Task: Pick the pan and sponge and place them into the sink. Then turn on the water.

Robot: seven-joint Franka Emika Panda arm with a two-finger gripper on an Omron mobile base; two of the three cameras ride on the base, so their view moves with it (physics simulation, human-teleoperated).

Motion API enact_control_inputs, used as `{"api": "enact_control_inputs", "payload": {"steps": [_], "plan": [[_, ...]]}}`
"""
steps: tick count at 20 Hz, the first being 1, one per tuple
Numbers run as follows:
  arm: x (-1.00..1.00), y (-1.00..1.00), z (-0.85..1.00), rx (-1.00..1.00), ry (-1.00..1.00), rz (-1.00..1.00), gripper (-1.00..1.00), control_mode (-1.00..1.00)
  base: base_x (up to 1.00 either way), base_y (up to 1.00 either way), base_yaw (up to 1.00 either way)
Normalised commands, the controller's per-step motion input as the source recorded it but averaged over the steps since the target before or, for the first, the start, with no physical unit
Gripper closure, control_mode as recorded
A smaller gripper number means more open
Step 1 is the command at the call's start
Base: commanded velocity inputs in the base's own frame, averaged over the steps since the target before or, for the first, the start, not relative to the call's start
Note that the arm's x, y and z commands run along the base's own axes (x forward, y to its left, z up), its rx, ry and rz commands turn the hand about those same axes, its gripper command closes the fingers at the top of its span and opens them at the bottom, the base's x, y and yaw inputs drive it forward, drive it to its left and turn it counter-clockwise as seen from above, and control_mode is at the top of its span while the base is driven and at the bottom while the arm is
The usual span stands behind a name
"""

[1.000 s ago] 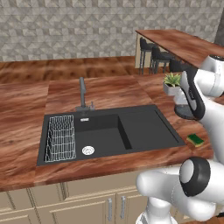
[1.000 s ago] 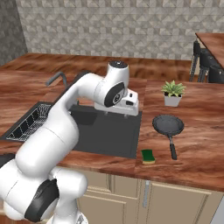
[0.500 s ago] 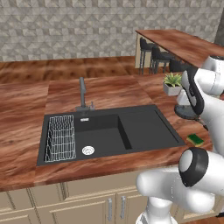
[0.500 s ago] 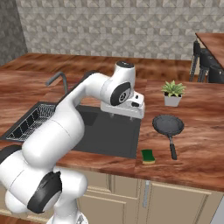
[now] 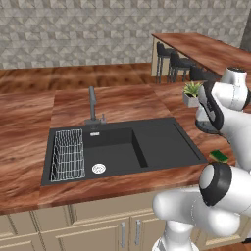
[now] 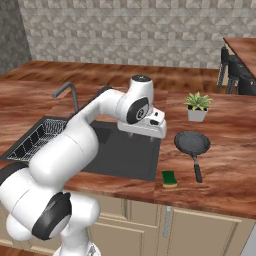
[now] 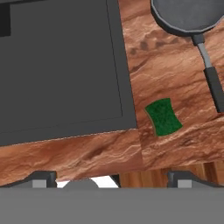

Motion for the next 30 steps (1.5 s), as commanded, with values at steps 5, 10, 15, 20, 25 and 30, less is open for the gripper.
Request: {"api": "enact_control_inputs", "payload": {"steps": [5, 10, 15, 20, 25, 30], "plan": [[0.11, -0.10, -0.26, -0.05, -0.04, -0.01, -1.00, -1.00, 0.00, 0.00, 0.00], [0.14, -0.16, -0.18, -0.01, 0.00, 0.00, -1.00, -1.00, 0.00, 0.00, 0.00], [0.18, -0.18, -0.14, 0.00, 0.02, 0.00, -1.00, -1.00, 0.00, 0.00, 0.00], [0.23, -0.21, -0.10, 0.00, 0.04, 0.00, -1.00, -1.00, 0.00, 0.00, 0.00], [0.18, -0.24, -0.10, 0.01, 0.05, 0.00, -1.00, -1.00, 0.00, 0.00, 0.00], [0.17, -0.28, -0.13, 0.02, 0.04, 0.00, -1.00, -1.00, 0.00, 0.00, 0.00]]}}
